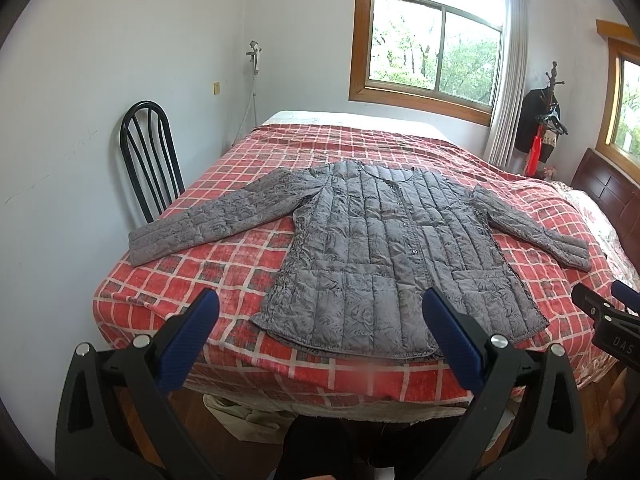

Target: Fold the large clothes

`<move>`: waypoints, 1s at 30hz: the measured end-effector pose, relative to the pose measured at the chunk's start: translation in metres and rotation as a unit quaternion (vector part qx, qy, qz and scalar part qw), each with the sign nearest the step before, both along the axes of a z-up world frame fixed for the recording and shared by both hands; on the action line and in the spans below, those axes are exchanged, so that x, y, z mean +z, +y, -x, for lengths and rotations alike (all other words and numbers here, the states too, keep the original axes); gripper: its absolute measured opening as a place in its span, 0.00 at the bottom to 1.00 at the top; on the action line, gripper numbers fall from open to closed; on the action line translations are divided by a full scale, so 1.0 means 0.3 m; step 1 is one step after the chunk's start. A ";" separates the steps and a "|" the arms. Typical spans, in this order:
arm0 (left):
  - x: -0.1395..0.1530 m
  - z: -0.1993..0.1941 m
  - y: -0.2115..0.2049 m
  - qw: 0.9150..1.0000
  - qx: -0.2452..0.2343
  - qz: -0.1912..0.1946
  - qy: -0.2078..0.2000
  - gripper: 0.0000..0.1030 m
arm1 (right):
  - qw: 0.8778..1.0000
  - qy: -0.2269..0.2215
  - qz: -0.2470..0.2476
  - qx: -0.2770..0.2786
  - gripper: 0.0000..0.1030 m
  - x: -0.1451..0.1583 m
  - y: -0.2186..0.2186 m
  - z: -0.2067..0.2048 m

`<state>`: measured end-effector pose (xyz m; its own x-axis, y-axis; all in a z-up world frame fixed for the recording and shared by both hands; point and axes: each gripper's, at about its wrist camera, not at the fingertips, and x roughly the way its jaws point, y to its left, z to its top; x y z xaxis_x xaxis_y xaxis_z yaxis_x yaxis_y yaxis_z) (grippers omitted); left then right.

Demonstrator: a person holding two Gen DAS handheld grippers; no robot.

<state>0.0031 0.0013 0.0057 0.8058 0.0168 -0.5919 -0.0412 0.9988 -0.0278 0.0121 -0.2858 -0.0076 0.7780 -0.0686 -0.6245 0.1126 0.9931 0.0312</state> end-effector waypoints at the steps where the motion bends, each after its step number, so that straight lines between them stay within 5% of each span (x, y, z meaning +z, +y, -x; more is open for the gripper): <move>1: -0.002 0.003 0.002 1.000 0.000 0.001 0.000 0.97 | 1.000 0.000 0.000 0.000 0.96 -0.001 0.003 0.001; 24: -0.032 -0.033 -0.006 1.000 0.007 -0.003 0.006 0.97 | 1.000 0.003 0.001 0.006 0.96 -0.022 -0.001 -0.014; 30: -0.100 -0.131 -0.013 0.998 -0.030 0.051 -0.008 0.97 | 1.000 -0.008 -0.020 -0.017 0.96 -0.048 -0.126 -0.077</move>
<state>0.0424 -0.0027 -0.0242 0.8124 -0.0917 -0.5759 0.0198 0.9913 -0.1299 0.0353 -0.3236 -0.0220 0.7860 -0.0709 -0.6142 0.1461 0.9866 0.0730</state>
